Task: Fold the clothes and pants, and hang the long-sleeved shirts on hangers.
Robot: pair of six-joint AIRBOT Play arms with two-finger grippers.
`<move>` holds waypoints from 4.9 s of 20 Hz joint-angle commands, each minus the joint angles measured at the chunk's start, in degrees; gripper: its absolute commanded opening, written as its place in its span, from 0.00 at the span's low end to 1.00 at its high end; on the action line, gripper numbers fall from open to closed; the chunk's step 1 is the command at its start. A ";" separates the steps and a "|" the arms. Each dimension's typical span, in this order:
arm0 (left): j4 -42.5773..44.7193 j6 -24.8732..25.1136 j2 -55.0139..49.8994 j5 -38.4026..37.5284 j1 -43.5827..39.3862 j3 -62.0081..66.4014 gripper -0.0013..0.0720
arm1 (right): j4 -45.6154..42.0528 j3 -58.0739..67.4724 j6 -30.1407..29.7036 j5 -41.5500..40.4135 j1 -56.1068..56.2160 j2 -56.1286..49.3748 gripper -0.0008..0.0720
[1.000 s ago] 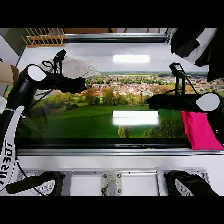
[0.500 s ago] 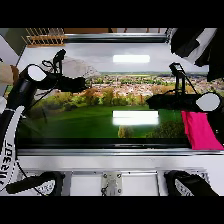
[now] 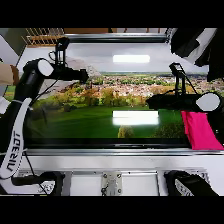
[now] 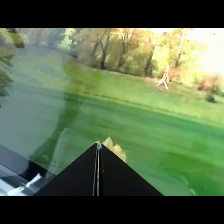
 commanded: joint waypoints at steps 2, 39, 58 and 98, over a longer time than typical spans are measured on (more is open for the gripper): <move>24.70 0.87 -13.42 3.23 -3.61 10.10 0.94 | 0.00 0.00 0.02 0.00 0.04 -0.02 0.05; 14.64 -13.03 -11.89 -9.73 -44.46 14.88 0.89 | 3.82 0.07 0.04 -4.15 -21.62 9.81 0.05; -21.29 -27.32 21.57 5.35 6.21 -56.41 0.85 | 4.28 0.00 0.31 2.49 -24.52 14.43 0.05; -24.39 -17.70 26.01 2.84 9.90 -45.29 0.03 | 5.35 -29.38 -21.31 -11.23 -0.85 -2.05 0.97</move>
